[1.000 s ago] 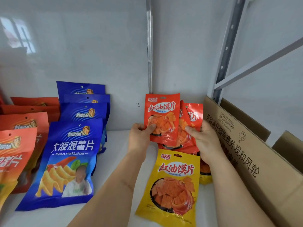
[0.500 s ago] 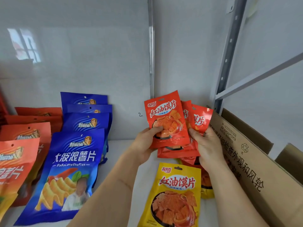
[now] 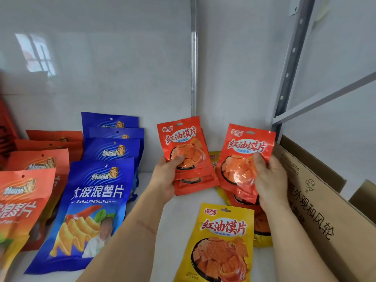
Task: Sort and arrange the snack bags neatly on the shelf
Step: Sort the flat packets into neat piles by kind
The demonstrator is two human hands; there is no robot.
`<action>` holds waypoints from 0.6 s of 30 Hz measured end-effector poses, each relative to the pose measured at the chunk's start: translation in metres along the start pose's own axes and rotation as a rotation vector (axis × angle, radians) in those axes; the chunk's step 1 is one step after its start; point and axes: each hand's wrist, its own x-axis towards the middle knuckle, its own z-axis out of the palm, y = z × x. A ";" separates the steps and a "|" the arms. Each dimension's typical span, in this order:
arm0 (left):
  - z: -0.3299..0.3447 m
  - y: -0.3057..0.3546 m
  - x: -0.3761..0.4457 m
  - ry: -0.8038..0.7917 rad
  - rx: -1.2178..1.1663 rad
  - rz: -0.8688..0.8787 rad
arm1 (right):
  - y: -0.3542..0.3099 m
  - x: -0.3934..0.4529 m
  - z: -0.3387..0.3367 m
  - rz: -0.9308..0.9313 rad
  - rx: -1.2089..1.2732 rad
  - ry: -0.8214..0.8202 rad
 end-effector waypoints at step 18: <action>0.015 -0.017 -0.004 -0.084 0.086 0.073 | 0.007 -0.017 0.041 -0.070 -0.485 -0.357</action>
